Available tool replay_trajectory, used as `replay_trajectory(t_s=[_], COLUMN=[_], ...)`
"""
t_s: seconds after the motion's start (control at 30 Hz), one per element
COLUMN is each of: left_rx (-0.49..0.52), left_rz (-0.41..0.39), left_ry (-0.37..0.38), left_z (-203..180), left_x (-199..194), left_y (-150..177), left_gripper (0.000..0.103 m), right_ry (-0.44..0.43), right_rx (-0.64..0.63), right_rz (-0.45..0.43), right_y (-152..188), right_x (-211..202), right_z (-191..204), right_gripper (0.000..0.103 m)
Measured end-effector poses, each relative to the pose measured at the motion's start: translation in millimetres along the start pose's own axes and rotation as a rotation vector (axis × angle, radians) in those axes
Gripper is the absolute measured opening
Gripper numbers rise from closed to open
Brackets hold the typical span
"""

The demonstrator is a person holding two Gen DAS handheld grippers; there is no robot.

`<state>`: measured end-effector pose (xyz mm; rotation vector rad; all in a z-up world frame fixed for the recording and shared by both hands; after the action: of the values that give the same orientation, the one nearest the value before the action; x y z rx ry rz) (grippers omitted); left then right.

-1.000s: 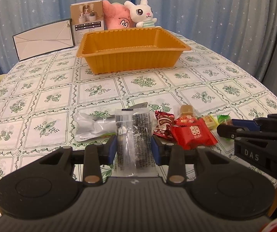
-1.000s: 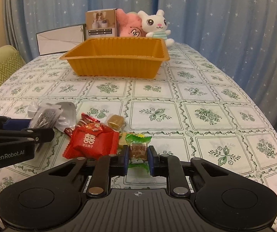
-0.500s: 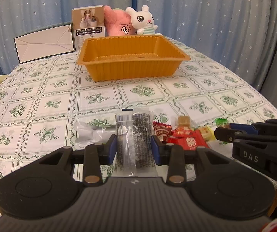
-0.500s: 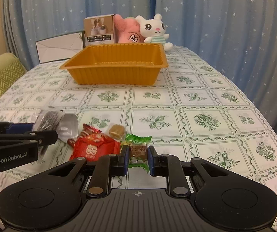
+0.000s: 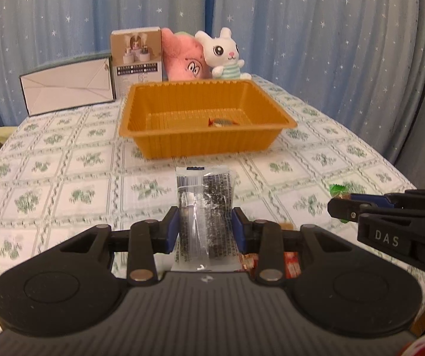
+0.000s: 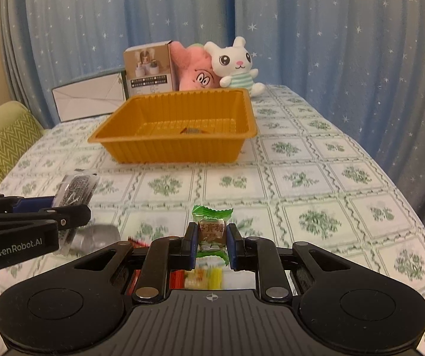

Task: Organize snacks
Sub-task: 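Carry the clear pack and green sweet over the orange tray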

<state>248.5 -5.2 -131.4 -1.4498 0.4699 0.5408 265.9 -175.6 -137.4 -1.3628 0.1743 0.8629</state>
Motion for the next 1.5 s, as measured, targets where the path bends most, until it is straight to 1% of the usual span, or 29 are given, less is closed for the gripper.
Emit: replay_trajectory(t_s=[0.13,0.27,0.5,0.67,0.8,1.13,1.23,1.5], left_rx=[0.000,0.001,0.001,-0.001,-0.008,-0.043,-0.037,-0.057], left_rz=[-0.019,-0.043,-0.089,-0.110,-0.117,-0.076,-0.072,-0.047], left_ry=[-0.003,0.004,0.001,0.001,-0.001,0.021,0.020,0.020], left_z=[5,9,17,19,20,24,25,34], left_x=[5,12,30,46,62,107,117,140], left_y=[-17,-35,-70,-93,-106,-124,-128,-135], left_gripper=[0.034,0.034,0.034,0.034,0.034,0.034,0.034,0.034], right_ry=[-0.003,-0.002,-0.008,-0.014,-0.019,-0.033,-0.039,-0.041], right_rx=[0.010,-0.004,-0.034,-0.049,-0.047,0.013,0.022,0.017], right_rz=[-0.003,-0.027,-0.076,-0.111,-0.120,-0.089,-0.081,-0.062], right_y=[-15,-34,-79,-110,-128,-146,-148,-150], right_x=[6,10,24,40,59,106,115,134], right_z=[-4,-7,-12,-13,-17,-32,-31,-27], right_gripper=[0.020,0.020,0.020,0.020,0.020,0.020,0.020,0.020])
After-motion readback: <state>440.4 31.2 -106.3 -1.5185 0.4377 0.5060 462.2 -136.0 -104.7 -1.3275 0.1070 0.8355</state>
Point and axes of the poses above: each gripper's, at about its wrist camera, not at the fingertips, and x roughly the way its jaws point, z to its left, y to its underside, the point moved 8 cm from there along x, roughly the way its jaws point, and after that the axes turned 9 degrees about -y, right-handed, at the moved point
